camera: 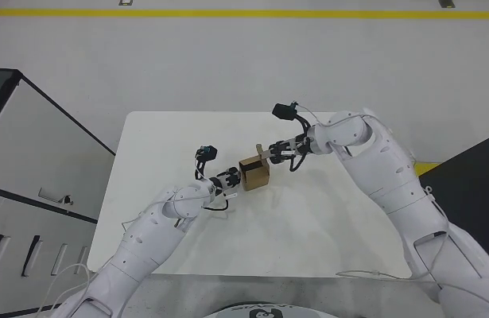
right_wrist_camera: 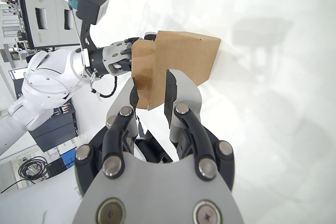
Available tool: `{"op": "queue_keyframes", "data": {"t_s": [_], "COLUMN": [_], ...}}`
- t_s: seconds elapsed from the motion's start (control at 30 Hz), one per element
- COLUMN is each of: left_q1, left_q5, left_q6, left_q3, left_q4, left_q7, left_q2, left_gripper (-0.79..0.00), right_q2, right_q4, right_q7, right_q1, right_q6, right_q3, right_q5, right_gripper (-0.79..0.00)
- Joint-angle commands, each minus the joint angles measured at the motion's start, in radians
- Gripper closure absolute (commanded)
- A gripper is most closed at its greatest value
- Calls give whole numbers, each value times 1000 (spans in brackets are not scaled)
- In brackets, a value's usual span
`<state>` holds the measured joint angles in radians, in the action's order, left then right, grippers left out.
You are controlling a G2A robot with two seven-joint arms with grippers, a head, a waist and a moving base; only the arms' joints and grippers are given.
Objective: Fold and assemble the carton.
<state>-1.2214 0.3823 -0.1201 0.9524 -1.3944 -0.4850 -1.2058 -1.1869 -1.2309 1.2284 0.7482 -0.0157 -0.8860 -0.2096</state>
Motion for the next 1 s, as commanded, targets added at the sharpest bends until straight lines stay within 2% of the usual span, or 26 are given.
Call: {"op": "queue_keyframes", "data": {"t_s": [0.0, 0.17, 0.2, 0.3, 0.4, 0.63, 0.97], "left_q1": [0, 0, 0, 0, 0, 0, 0], "left_q5": [0, 0, 0, 0, 0, 0, 0], "left_q6": [0, 0, 0, 0, 0, 0, 0], "left_q3": [0, 0, 0, 0, 0, 0, 0], "left_q4": [0, 0, 0, 0, 0, 0, 0], "left_q7": [0, 0, 0, 0, 0, 0, 0], "left_q2": [0, 0, 0, 0, 0, 0, 0], "left_gripper": [0, 0, 0, 0, 0, 0, 0], "right_q2": [-4, -14, -16, -22, -30, -53, -94], "right_q4": [4, 6, 5, 0, -8, -9, 0], "right_q7": [1, 8, 10, 20, 33, 60, 80], "right_q1": [-10, -38, -44, -61, -80, -124, -178], "right_q6": [-4, -15, -18, -26, -38, -48, -48], "right_q3": [16, 54, 62, 89, 123, 191, 288], "right_q5": [-12, -51, -60, -93, -134, -198, -274], "right_gripper": [-200, -151, -111, -68, -46, -31, -89]}}
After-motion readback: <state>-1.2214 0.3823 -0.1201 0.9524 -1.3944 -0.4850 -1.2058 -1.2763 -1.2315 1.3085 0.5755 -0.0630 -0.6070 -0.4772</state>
